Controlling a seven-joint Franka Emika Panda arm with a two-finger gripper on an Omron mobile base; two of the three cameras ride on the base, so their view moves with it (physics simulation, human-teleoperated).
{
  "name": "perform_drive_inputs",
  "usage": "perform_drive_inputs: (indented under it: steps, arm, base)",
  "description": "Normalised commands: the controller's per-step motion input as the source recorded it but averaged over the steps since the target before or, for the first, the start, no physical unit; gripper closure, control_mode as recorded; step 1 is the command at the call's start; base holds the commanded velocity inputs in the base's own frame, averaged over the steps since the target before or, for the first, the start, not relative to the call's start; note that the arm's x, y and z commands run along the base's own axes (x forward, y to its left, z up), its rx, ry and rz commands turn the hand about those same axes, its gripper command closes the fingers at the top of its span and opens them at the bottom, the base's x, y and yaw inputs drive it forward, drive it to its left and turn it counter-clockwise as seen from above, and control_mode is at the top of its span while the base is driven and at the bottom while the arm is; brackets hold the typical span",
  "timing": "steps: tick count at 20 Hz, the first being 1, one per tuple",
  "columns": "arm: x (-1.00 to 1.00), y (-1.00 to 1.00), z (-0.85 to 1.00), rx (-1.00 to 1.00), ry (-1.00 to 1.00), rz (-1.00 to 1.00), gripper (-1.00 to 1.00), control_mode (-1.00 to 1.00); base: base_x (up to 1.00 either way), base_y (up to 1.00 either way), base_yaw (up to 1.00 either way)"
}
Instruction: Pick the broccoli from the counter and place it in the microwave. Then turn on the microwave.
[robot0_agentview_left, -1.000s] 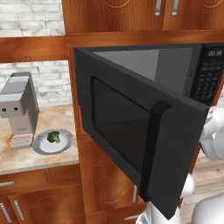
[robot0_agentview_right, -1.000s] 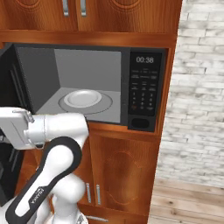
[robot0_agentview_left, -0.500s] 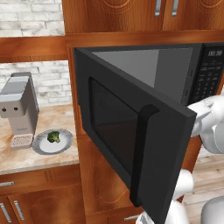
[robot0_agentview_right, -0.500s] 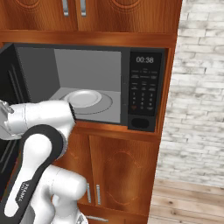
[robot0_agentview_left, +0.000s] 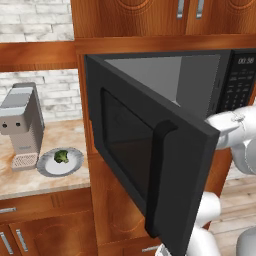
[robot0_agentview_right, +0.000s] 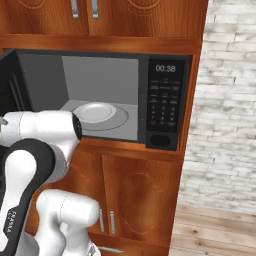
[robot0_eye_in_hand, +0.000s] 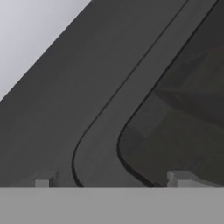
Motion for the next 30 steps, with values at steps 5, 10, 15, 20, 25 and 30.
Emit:
perform_drive_inputs:
  steps: [5, 10, 15, 20, 25, 30]
  arm:
    - [-0.21, 0.48, -0.37, 0.18, 0.0, -0.2, -1.0, -1.0]
    - [-0.14, 0.5, -0.47, 0.18, 0.01, -0.16, -1.0, -1.0]
    - [-0.15, 0.49, -0.47, 0.17, 0.04, -0.15, -1.0, -1.0]
    - [-0.17, 0.43, -0.39, 0.13, 0.03, -0.14, -1.0, -1.0]
    - [-0.2, -0.48, -0.01, -0.04, -0.02, -0.22, -1.0, -1.0]
    - [-0.09, -1.0, 0.01, -0.21, -0.05, -0.35, -1.0, -1.0]
  base:
    - [0.0, 0.0, 0.0]
    - [0.0, 0.0, 0.0]
    - [0.0, 0.0, 0.0]
    - [0.0, 0.0, 0.0]
    - [0.0, 0.0, 0.0]
    - [0.0, 0.0, 0.0]
